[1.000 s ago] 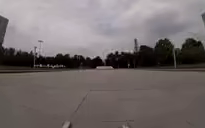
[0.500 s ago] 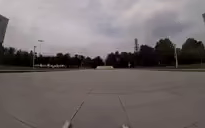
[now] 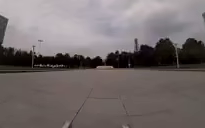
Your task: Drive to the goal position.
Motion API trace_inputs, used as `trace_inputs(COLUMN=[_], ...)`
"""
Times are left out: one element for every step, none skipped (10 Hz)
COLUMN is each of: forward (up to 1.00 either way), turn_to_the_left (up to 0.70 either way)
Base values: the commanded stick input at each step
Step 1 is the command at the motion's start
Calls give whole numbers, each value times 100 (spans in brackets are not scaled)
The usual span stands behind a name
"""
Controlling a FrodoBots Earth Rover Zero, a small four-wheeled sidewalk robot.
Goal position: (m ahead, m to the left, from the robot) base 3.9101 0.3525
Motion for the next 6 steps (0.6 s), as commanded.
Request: trace_inputs(forward=[70,70,70,70,70,70], turn_to_the_left=[0,0,0,0,0,0])
